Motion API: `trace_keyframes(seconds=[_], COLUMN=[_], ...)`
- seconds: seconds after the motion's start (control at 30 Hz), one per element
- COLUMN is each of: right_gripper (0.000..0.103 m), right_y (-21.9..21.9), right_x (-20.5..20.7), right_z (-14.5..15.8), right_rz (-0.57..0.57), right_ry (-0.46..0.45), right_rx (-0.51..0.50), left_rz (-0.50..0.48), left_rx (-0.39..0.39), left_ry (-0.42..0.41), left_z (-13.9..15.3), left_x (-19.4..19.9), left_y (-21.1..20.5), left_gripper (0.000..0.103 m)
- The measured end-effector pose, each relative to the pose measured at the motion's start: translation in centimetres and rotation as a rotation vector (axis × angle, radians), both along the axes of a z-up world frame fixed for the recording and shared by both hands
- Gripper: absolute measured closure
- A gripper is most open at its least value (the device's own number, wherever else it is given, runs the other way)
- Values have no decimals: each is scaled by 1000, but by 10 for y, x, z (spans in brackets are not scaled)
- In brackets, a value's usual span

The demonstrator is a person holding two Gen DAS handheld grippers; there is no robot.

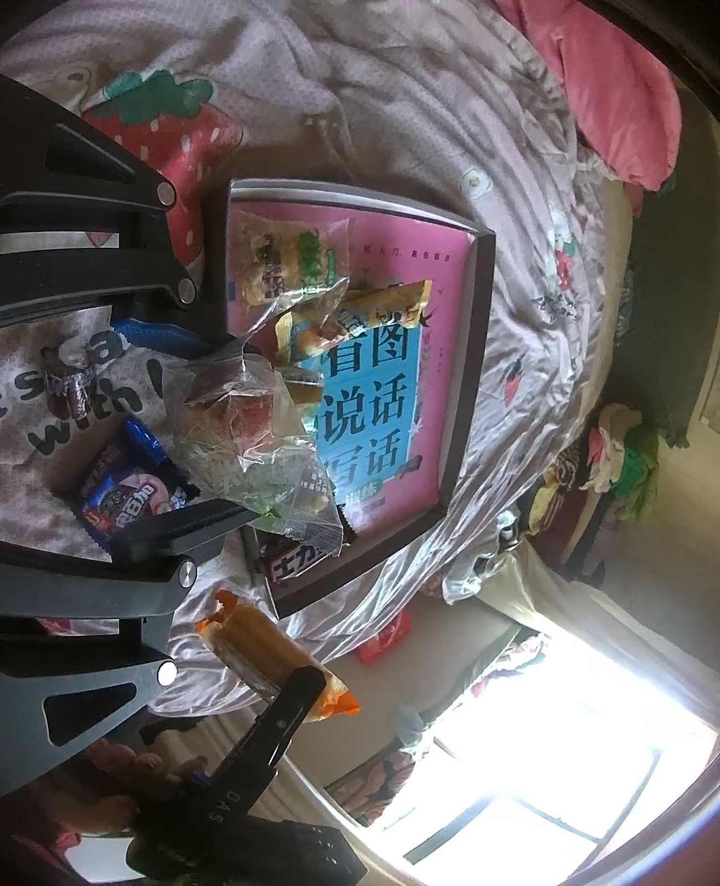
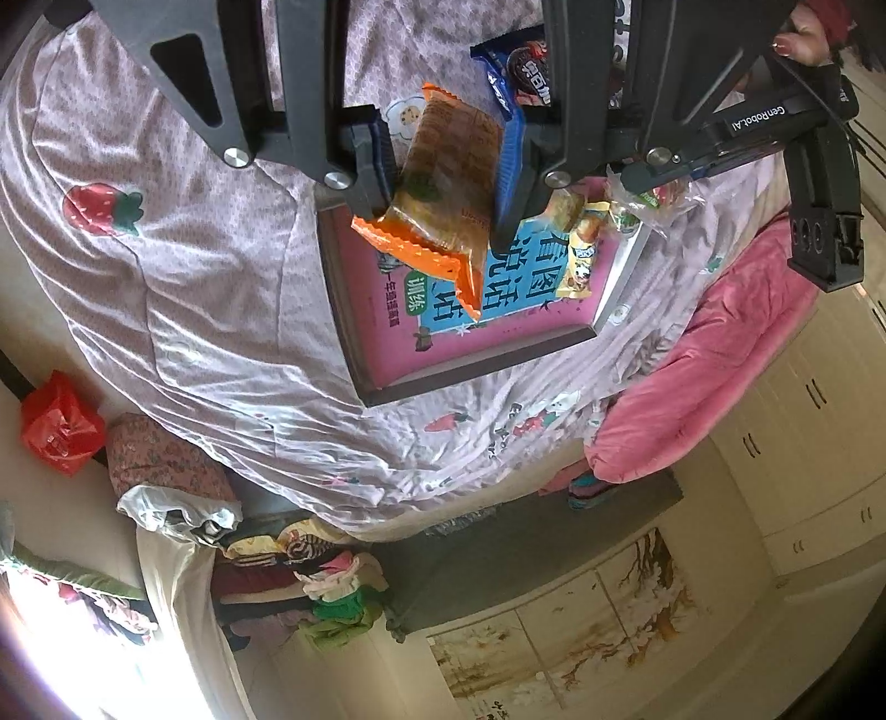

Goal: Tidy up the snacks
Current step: 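Carry the candy bag with left tool while right tool carries the cracker bag over the tray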

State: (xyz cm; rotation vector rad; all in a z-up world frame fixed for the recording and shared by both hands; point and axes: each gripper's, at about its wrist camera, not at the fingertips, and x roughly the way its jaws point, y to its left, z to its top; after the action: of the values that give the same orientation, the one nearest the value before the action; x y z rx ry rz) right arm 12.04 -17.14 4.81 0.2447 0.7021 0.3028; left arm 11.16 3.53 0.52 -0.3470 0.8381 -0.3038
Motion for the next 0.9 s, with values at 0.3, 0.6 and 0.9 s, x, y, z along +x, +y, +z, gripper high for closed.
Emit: trace_keyframes(seconds=[0.3, 0.6, 0.9], right_gripper=[72, 72, 72], right_y=[4, 1, -2], right_x=[4, 7, 15], right_z=[7, 11, 11], right_rz=[3, -9, -25], right_ry=[-22, -30, -39], right_rx=[-7, -9, -20], left_rz=[57, 125, 179], left_rx=[4, 6, 21], left_ry=[-21, -32, -47], left_z=[3, 6, 4], left_x=[2, 4, 7], left_y=[17, 41, 54], left_gripper=[54, 54, 54])
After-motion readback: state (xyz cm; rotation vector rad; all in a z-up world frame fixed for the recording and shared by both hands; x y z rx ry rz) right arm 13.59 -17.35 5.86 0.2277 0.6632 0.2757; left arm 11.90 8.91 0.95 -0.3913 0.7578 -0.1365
